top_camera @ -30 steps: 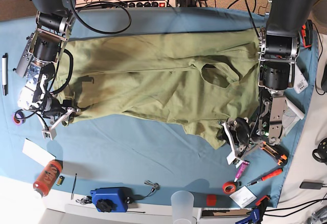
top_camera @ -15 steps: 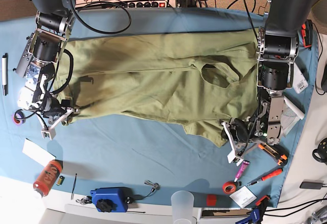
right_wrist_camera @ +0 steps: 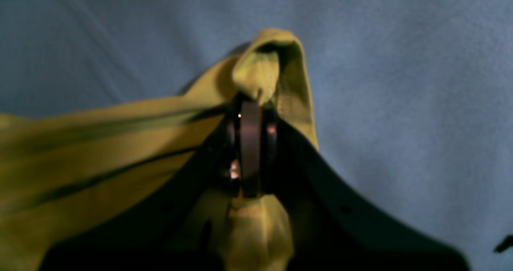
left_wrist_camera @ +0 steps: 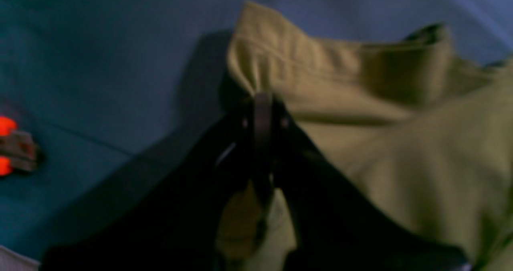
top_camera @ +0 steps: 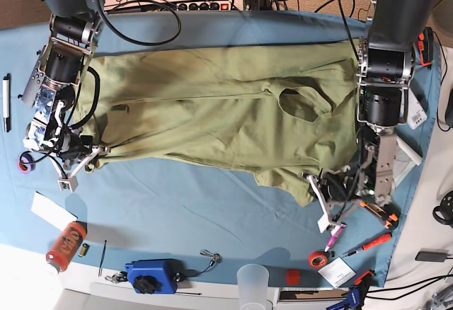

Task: Layout the t-shirt on the table in an organized manner, then fold the t-shirt properly
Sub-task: 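Grasp the shirt hem corners with both grippers, then fold the hem over toward the collar with both grippers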

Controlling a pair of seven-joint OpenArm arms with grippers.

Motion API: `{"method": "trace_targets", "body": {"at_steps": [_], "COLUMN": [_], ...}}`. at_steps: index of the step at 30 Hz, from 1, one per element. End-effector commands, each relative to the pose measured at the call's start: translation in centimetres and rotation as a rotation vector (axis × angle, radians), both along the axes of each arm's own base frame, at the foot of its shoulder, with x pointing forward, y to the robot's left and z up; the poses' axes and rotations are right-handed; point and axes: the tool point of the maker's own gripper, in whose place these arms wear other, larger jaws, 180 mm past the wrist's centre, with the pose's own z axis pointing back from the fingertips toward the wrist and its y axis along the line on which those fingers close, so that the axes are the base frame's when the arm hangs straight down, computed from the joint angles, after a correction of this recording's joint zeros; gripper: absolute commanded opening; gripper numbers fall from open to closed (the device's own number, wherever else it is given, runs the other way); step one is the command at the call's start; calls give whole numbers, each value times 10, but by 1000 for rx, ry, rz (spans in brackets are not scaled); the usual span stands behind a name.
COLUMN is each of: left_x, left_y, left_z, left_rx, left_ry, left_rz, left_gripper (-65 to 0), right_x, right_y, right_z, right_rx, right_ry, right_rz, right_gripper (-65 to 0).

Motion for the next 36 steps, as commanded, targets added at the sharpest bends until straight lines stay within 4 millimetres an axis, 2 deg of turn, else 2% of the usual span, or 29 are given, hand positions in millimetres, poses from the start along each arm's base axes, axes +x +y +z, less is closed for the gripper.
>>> {"method": "trace_targets", "body": {"at_steps": [1, 5, 9, 15, 18, 22, 24, 31, 33, 36], "left_x": [20, 11, -2, -19, -32, -65, -81, -106, -116, -129], "left_y": [1, -2, -6, -9, -12, -16, -18, 1, 4, -5], "left_z": [35, 49, 57, 74, 64, 35, 28, 51, 46, 39], "left_rx": [-23, -53, -99, -164, -157, -149, -153, -189, -200, -244], "left_ry": [-81, -42, 8, 40, 51, 109, 106, -49, -46, -27], "left_rz": [-2, -35, -69, -127, -142, -161, -163, -85, -71, -103], "left_gripper": [-650, -650, -650, -650, -650, -650, -650, -650, -650, -650], "right_x": [18, 24, 23, 1, -15, -34, -44, -72, -75, -70], "right_y": [-8, -6, 1, 7, 3, -9, -17, -32, -32, -32], "right_z": [32, 54, 65, 73, 80, 87, 86, 71, 69, 74], "right_rx": [-23, -45, -41, -92, -117, -98, -102, -90, -79, -79], "right_ry": [-90, -134, -169, -212, -238, -270, -262, -223, -222, -252], "right_rz": [-1, 15, 32, 69, 62, 17, -1, -29, -31, -29], "right_gripper": [-650, -650, -650, -650, -650, -650, -650, -650, -650, -650]}}
